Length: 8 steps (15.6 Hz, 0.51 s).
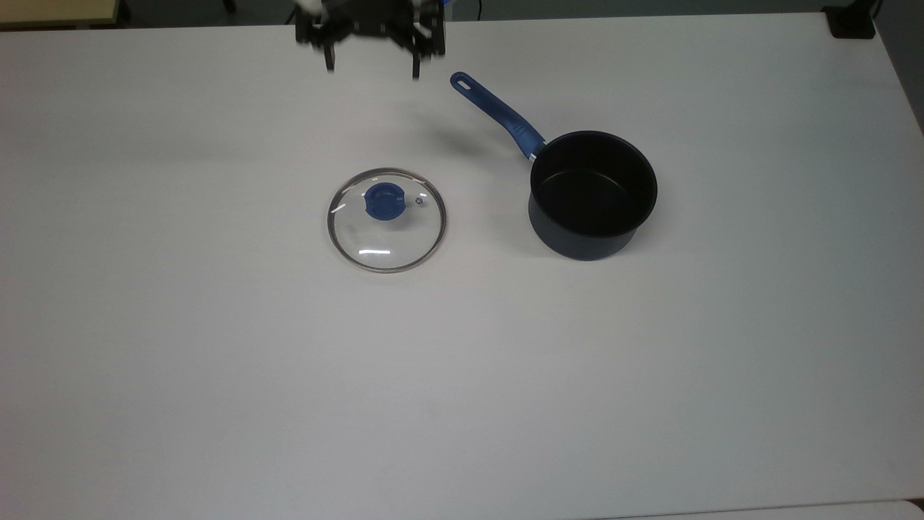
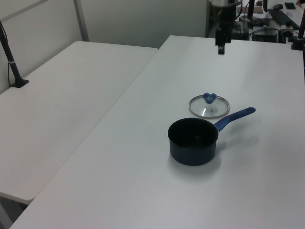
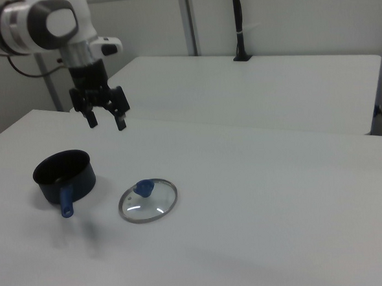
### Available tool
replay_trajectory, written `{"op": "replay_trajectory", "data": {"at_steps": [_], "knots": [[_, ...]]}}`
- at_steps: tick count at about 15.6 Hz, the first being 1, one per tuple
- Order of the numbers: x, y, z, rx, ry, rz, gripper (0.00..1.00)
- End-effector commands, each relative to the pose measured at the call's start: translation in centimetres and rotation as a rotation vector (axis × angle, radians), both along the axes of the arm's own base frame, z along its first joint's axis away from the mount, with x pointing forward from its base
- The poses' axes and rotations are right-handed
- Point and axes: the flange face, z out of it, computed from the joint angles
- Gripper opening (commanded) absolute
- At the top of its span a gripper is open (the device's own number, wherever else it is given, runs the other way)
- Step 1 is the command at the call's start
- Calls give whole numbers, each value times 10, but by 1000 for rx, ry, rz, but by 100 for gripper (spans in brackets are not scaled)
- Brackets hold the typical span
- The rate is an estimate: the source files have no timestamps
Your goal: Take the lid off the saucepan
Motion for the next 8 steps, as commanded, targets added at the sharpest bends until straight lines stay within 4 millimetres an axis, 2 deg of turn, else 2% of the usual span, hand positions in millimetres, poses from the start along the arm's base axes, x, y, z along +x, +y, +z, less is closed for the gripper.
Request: {"op": "replay_trajectory", "data": {"at_steps": [1, 3, 8], "knots": [[-20, -6, 19, 29, -12, -31, 100], [-22, -16, 20, 30, -18, -41, 100], [-21, -20, 18, 21, -20, -43, 100]]}}
